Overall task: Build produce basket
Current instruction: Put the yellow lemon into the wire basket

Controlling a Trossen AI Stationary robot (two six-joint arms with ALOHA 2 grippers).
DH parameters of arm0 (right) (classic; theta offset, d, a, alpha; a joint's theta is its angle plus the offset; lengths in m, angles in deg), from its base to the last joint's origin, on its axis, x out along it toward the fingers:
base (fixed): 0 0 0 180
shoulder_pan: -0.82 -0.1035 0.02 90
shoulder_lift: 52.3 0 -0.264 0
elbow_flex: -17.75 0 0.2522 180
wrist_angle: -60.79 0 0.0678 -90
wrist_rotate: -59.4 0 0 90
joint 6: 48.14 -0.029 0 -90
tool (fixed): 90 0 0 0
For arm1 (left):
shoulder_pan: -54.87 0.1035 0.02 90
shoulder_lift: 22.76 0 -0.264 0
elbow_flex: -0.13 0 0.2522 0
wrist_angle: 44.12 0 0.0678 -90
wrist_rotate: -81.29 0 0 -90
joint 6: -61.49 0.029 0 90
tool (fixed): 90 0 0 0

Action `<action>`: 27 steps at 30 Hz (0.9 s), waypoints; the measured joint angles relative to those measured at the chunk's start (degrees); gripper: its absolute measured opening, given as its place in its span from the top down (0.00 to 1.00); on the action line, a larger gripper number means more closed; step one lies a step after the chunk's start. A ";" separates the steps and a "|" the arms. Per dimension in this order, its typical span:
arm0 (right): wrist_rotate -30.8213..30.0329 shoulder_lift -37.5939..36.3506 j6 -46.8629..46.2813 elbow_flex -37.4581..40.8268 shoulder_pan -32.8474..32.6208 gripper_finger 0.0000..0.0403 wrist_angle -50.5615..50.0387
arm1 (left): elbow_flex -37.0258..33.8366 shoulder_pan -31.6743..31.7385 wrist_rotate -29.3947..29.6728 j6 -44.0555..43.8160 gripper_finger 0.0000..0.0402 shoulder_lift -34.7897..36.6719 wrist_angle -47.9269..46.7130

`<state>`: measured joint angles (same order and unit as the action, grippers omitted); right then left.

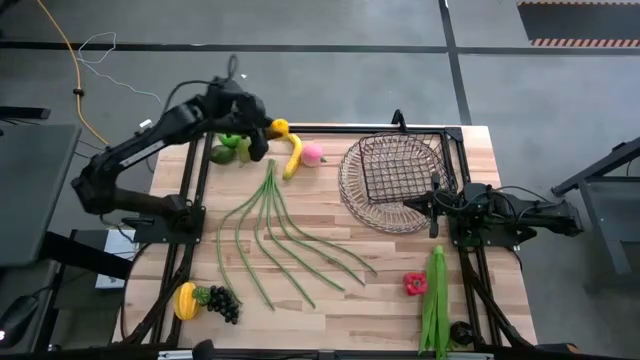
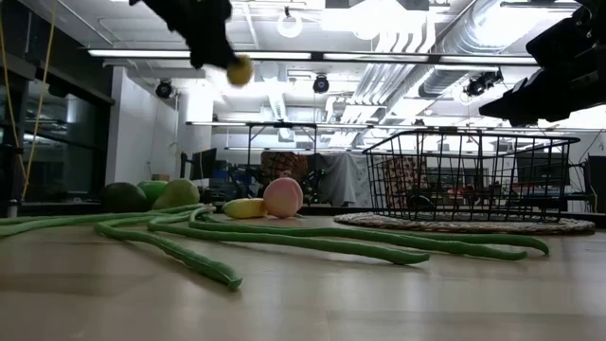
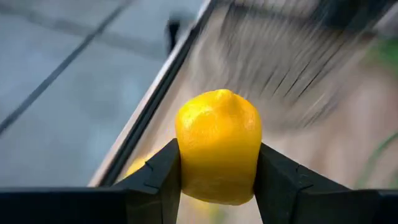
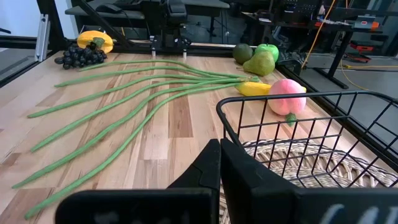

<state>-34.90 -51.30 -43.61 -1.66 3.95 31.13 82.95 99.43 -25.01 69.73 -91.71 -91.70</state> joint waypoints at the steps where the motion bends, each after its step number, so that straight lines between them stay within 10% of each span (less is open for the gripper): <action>1: 0.00 0.00 0.00 0.00 -0.01 1.00 0.00 | -1.11 -0.65 -1.43 -2.59 0.64 1.48 3.11; 15: 0.00 -0.01 -0.01 0.00 0.00 1.00 0.00 | -26.14 -19.21 1.18 -23.62 0.62 11.72 43.91; 27: -0.76 0.01 5.00 0.00 -0.01 1.00 0.05 | -32.61 -27.75 11.81 -24.14 0.61 11.30 52.29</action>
<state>-35.66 -51.29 -38.62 -1.66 3.93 31.18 50.34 71.68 -13.20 45.59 -80.40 -39.40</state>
